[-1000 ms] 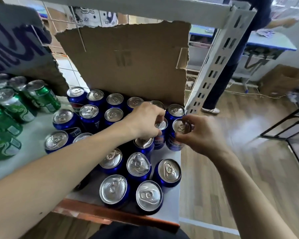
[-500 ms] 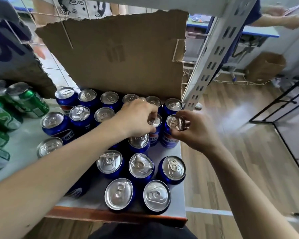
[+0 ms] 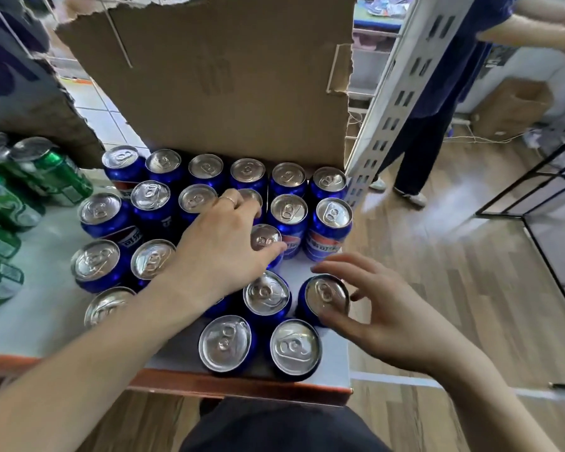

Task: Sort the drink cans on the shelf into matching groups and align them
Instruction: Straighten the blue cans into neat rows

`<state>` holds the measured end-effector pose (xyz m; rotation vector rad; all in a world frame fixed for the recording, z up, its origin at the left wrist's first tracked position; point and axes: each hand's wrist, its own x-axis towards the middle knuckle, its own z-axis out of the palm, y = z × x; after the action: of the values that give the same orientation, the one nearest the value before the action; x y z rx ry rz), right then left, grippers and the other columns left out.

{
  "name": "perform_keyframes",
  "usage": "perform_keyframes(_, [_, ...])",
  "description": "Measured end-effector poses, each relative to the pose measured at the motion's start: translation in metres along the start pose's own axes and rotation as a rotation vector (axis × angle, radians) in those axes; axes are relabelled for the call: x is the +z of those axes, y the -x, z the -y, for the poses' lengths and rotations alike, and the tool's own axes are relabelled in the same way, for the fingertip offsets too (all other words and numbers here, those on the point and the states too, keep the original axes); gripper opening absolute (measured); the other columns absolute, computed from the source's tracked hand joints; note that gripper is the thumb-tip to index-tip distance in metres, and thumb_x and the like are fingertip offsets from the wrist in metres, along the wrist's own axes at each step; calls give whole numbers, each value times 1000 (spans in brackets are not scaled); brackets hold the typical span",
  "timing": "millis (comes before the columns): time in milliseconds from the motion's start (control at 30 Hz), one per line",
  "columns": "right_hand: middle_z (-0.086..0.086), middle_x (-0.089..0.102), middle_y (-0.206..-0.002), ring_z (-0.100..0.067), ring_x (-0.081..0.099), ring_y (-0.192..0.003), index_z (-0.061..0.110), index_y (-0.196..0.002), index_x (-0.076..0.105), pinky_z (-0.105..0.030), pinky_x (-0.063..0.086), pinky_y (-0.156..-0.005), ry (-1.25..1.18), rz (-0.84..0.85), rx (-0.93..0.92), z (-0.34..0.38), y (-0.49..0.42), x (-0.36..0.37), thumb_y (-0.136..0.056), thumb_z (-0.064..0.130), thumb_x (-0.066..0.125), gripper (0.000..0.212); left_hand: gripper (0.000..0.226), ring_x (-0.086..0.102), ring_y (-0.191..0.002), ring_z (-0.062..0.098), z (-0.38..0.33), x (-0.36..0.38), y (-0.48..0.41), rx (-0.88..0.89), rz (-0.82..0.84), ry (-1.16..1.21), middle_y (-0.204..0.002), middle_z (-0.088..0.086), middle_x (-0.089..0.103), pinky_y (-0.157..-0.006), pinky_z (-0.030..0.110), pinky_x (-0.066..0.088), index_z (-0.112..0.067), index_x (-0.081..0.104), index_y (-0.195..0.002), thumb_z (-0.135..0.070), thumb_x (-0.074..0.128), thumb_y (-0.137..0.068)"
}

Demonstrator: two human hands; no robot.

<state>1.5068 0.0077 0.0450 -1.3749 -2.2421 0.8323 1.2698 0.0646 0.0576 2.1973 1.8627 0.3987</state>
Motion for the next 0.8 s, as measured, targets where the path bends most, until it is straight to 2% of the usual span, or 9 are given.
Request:
perform_keyframes(100, [26, 47, -136, -2, 46, -125, 37, -140, 49, -20, 43, -95, 18, 72, -4, -9, 1, -2, -85, 33, 73, 60, 59, 57, -109, 22, -6, -3, -2, 35, 29, -105, -116, 0, 62, -97, 42, 41, -22, 62, -113, -68, 63, -76])
perform_keyframes(167, [29, 41, -141, 1, 42, -129, 40, -145, 41, -18, 40, -100, 29, 126, 22, -13, 2, -4, -82, 34, 76, 73, 59, 57, -109, 21, -8, -3, -3, 25, 64, -172, -116, -1, 62, -99, 40, 38, -24, 61, -114, -70, 62, -76])
perform_keyframes(233, [26, 43, -141, 1, 43, -127, 39, -147, 39, -20, 42, -100, 51, 109, 37, -13, 3, -2, -80, 37, 79, 78, 61, 57, -108, 21, -9, -4, -3, 30, 84, -192, -116, -1, 62, -99, 40, 39, -23, 61, -116, -70, 63, -76])
perform_keyframes(433, [16, 60, -117, -8, 58, -104, 27, -125, 59, -27, 55, -83, 57, -8, 34, -12, 1, -4, -73, 35, 84, 58, 56, 56, -107, 21, -7, -6, -6, 18, 129, -95, -112, 0, 60, -97, 41, 42, -19, 65, -110, -61, 71, -74])
perform_keyframes(633, [12, 62, -111, -9, 60, -98, 21, -124, 62, -28, 58, -80, 49, -192, 89, -19, -13, -11, -70, 26, 87, 59, 53, 57, -104, 25, -10, -4, -5, 10, 116, -96, -111, 3, 60, -95, 41, 42, -15, 68, -109, -56, 73, -75])
perform_keyframes(800, [9, 65, -99, -11, 62, -84, 20, -112, 68, -33, 59, -72, 24, -252, 132, -24, -27, -3, -68, 33, 87, 49, 52, 57, -106, 25, -9, -6, -5, 39, 120, -77, -113, 5, 62, -96, 37, 40, -12, 69, -111, -52, 72, -77])
